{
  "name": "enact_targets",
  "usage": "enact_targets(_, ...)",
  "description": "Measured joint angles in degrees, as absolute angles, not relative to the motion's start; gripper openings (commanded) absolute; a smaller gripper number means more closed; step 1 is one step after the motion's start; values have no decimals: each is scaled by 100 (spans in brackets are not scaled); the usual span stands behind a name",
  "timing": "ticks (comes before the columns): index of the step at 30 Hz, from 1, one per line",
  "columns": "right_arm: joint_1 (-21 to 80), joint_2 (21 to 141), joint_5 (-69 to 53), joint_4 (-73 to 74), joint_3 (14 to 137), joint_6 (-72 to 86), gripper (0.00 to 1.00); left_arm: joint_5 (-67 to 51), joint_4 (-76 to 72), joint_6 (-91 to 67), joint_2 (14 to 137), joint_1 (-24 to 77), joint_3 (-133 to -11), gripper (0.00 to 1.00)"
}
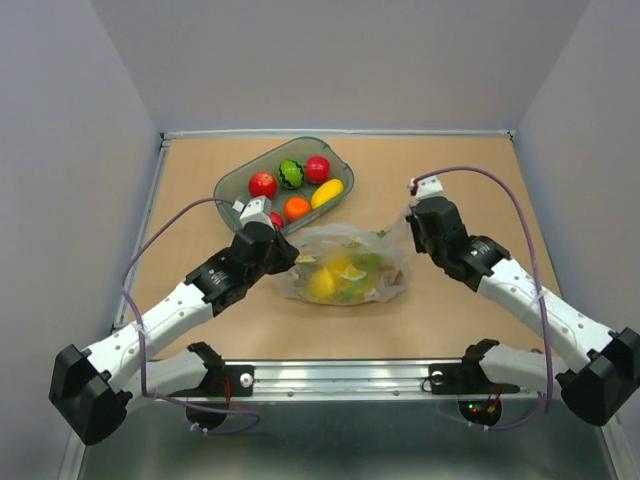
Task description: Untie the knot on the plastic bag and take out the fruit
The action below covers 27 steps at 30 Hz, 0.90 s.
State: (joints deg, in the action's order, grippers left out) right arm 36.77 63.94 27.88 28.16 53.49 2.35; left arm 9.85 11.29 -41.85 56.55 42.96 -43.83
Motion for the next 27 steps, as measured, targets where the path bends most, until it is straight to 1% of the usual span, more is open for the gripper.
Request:
enact_targets(3,3116,5986,3065,2808,5352,635,1,1020,1138,-4445,5374,4097,-3909,0)
enact_targets(6,2641,5607,3037,2801,5352,917,1,934,1096,-4772,5006,4086,-3481,0)
enact_targets(7,2593,5537,2978,2801,5352,952,1,845,1033,-4884,4858,4088,-3323,11)
enact_targets(9,2585,5402,2751,2783,5354,1011,1,760,956,-4939,4659,4086,-3181,23)
enact_targets(10,2587,5387,2523,2781,5360,998,1,731,921,-4943,4571,4086,-3131,35)
enact_targets(13,2587,5400,2040,2788,5360,926,1,607,871,-4766,4274,4086,-3072,58)
enact_targets(14,2587,5400,1922,2786,5360,908,2,576,838,-4668,4189,4086,-3072,62)
enact_targets(16,2585,5384,1494,2788,5363,781,21,473,836,-4303,4010,4086,-3142,65)
enact_targets(18,2585,5382,1160,2836,5406,676,30,342,851,-3879,3959,4095,-3354,66)
enact_targets(19,2585,5382,969,2873,5459,598,40,276,845,-3601,3992,4130,-3511,67)
enact_targets(20,2585,5382,840,2893,5509,545,55,235,843,-3354,4056,4189,-3684,67)
enact_targets(21,2585,5380,751,2915,5570,523,62,193,801,-3129,4132,4287,-3876,68)
enact_targets(24,2585,5380,578,2939,5714,405,78,237,753,-2150,4650,4856,-4545,68)
enact_targets(25,2585,5380,552,2965,5769,377,81,255,784,-1855,4862,5092,-4759,68)
enact_targets(26,2585,5382,532,2969,5800,362,83,296,790,-1559,5089,5282,-4950,78)
enact_targets(27,2585,5382,528,2976,5833,340,84,333,792,-1376,5275,5487,-5116,79)
